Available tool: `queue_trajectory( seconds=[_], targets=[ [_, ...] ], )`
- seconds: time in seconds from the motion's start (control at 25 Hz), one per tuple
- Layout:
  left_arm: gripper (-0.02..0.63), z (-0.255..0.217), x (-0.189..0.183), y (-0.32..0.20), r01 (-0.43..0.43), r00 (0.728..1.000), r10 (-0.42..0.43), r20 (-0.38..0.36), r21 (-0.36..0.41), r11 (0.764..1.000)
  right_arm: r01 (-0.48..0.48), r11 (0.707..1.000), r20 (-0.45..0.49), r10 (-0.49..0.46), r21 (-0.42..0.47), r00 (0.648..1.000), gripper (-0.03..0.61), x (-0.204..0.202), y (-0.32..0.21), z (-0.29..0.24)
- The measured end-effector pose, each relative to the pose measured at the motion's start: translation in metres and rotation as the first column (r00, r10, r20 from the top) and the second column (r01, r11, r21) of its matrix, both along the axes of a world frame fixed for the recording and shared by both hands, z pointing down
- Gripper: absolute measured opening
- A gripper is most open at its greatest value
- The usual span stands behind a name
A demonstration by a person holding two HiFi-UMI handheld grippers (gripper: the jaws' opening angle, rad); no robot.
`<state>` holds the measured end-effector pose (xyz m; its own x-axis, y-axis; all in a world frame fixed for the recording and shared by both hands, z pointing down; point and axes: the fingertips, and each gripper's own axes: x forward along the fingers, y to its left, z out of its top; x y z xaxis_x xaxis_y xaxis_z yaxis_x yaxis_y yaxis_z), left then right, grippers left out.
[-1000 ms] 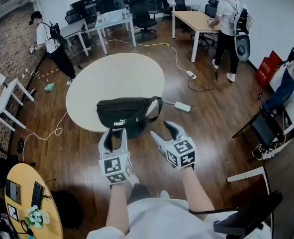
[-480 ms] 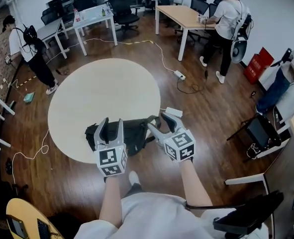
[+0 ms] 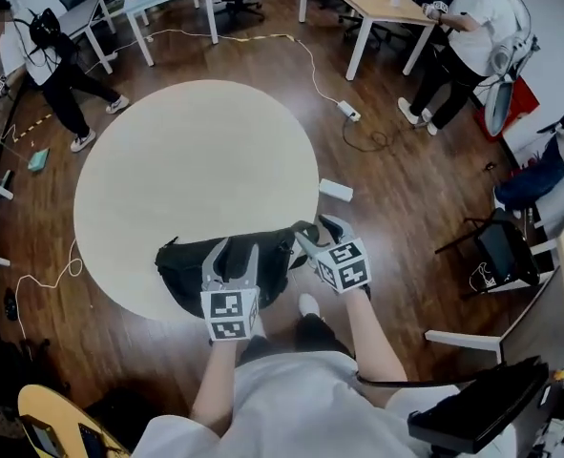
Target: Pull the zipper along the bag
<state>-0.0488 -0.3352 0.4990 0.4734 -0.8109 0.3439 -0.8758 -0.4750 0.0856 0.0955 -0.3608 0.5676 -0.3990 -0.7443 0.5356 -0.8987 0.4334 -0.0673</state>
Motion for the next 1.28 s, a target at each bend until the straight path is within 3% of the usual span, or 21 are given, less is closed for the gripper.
queue_trajectory(
  seconds=[0.16,0.36,0.44,0.48,0.68,0.92,1.16,1.2,1.28],
  targets=[
    [0.213,0.047,0.021,0.013,0.025,0.999,-0.030,-0.037,-0.127,0.992,0.068,0.988,-0.028,-0.073,-0.141,0.997,0.239,0.008,-0.018,0.063],
    [0.213,0.101,0.046,0.021,0.073,0.996,-0.083,-0.023,-0.282,0.957,0.191,0.951,-0.009,-0.200,-0.245,0.980,0.239,-0.002,-0.028,0.126],
    [0.213,0.117,0.056,0.023,0.087,0.995,-0.096,-0.012,-0.334,0.939,0.253,0.933,0.002,-0.261,-0.255,0.965,0.142,-0.009,-0.033,0.143],
    [0.212,0.124,0.063,0.025,0.085,0.995,-0.095,-0.011,-0.358,0.930,0.276,0.924,0.012,-0.284,-0.266,0.959,0.117,-0.011,-0.034,0.152],
    [0.195,0.157,0.086,0.028,0.101,0.994,-0.112,0.002,-0.453,0.886,0.380,0.846,0.032,-0.397,-0.375,0.917,0.114,-0.022,-0.030,0.198],
    [0.201,0.199,0.103,0.021,0.124,0.985,-0.169,-0.022,-0.588,0.799,0.434,0.821,0.024,-0.459,-0.370,0.888,0.084,-0.024,-0.036,0.207],
    [0.305,0.235,0.110,0.010,0.220,0.965,-0.260,0.033,-0.638,0.738,0.460,0.811,0.042,-0.479,-0.362,0.877,0.062,-0.020,-0.037,0.209],
    [0.313,0.239,0.109,0.007,0.245,0.960,-0.274,0.055,-0.635,0.733,0.468,0.809,0.030,-0.491,-0.355,0.871,0.011,-0.018,-0.040,0.210],
    [0.308,0.244,0.105,0.002,0.296,0.946,-0.310,0.090,-0.626,0.721,0.499,0.790,0.037,-0.521,-0.356,0.852,-0.009,-0.015,-0.040,0.210]
  ],
)
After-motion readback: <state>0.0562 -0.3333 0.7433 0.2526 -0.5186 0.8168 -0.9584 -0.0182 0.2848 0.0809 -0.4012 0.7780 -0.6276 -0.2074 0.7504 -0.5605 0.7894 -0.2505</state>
